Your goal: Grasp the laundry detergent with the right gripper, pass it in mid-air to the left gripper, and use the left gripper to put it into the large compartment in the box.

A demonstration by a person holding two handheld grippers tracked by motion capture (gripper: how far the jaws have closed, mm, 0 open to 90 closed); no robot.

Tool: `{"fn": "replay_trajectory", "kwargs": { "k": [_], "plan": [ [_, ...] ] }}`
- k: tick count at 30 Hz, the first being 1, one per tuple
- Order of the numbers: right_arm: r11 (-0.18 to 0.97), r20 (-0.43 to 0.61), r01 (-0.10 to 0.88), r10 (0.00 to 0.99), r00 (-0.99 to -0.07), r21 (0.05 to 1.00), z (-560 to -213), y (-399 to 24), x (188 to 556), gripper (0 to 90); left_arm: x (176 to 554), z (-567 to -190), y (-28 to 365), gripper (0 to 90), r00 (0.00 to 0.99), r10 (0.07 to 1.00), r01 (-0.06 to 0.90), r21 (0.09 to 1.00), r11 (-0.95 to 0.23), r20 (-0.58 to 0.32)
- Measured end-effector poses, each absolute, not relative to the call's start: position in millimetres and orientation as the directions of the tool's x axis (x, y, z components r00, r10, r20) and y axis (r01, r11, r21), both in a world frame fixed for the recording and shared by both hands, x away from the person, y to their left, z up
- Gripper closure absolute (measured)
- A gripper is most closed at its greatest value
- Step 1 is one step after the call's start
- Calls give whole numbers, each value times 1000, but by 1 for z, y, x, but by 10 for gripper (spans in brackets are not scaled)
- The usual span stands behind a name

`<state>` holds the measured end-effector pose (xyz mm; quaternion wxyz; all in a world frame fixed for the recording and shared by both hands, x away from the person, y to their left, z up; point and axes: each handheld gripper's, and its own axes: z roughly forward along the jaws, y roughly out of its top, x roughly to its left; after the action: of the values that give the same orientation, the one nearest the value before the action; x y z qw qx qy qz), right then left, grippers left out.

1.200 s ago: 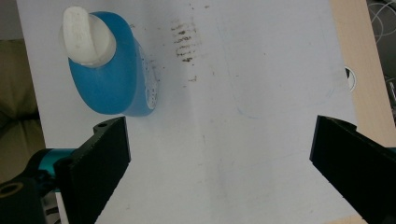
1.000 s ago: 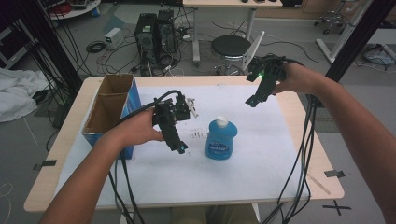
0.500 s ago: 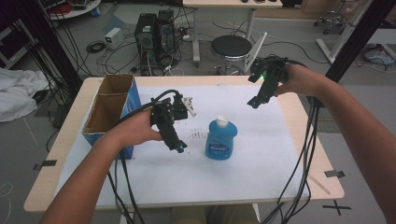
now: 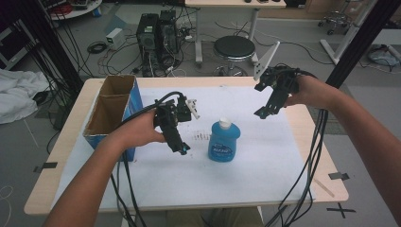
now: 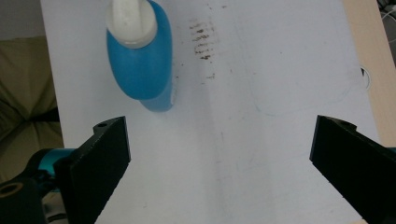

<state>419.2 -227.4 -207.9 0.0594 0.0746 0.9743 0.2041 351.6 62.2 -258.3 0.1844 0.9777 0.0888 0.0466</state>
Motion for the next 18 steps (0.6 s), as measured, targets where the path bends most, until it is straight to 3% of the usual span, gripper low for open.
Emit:
{"fn": "replay_trajectory", "kwargs": {
  "k": [18],
  "plan": [
    [820, -27, 154, 201, -979, 551, -245, -255, 384, 40, 348, -259, 62, 26, 983, 173, 136, 366, -921, 69]
  ]
}}
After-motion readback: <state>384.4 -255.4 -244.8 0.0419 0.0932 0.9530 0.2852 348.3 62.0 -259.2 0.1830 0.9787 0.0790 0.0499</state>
